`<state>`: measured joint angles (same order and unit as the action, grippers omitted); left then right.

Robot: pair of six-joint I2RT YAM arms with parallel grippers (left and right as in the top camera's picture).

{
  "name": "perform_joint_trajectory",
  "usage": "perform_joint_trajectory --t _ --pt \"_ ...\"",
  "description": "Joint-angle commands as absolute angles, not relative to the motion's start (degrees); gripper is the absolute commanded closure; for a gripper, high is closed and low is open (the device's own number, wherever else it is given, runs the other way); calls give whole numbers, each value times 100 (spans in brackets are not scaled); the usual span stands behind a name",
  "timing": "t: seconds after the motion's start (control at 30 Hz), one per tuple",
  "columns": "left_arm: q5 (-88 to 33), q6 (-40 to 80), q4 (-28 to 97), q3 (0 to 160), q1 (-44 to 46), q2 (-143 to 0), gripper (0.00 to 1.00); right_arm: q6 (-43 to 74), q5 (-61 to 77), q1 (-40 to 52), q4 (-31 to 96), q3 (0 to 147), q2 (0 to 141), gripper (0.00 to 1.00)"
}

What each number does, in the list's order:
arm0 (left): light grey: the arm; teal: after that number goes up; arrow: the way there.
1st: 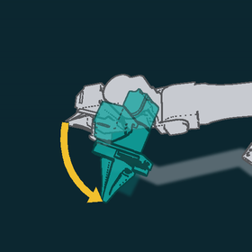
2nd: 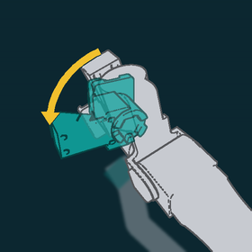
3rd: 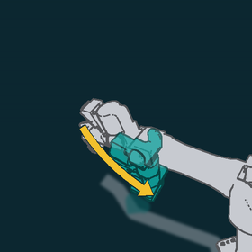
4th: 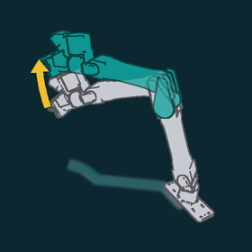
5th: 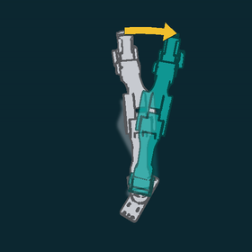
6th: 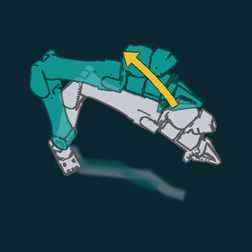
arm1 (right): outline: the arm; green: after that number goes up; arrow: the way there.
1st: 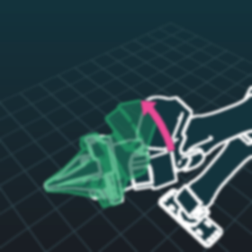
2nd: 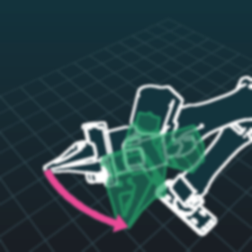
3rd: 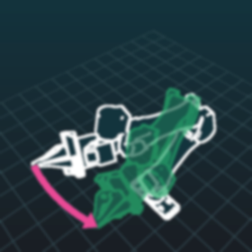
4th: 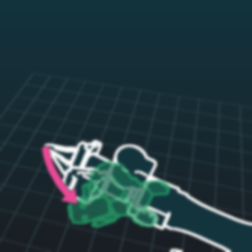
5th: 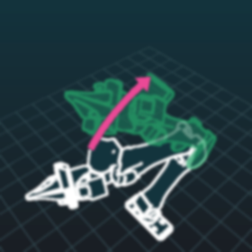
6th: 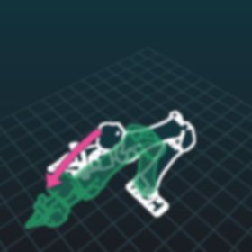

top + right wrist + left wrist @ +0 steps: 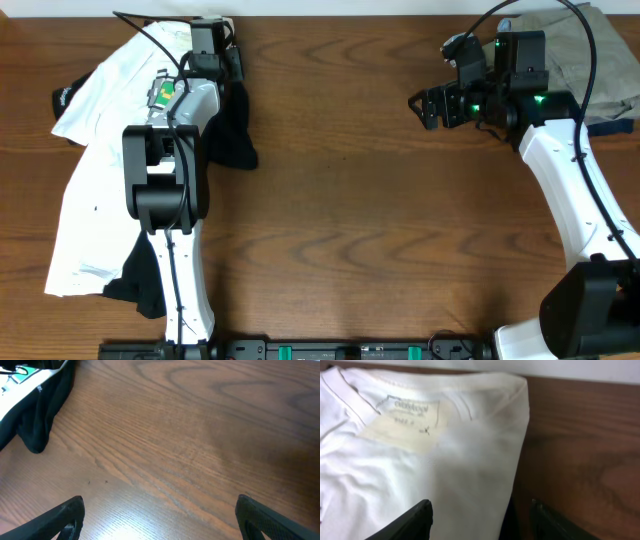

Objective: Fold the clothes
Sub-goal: 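Grasp the white T-shirt near the collar with the left gripper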

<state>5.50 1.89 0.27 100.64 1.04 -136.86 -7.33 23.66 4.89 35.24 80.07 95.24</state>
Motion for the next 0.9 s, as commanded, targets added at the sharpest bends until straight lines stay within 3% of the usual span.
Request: perform_joint_trajectory --t 0.0,0.23,0.3,0.57,0.87 --pt "670 285 -165 10193 132 -13714 37 -596 2383 534 3457 8001 9572 6" --pt "672 287 -523 10193 132 -13738 39 -517 2381 534 3382 8001 9572 6" --pt "738 294 -316 10193 126 -13732 44 -517 2381 534 3378 8001 9572 6" --pt "860 521 1326 10193 40 -13181 44 -517 2381 534 3374 8001 9574 5" --pt "858 346 1953 10182 32 -13017 44 -517 2399 578 3323 8001 9574 5"
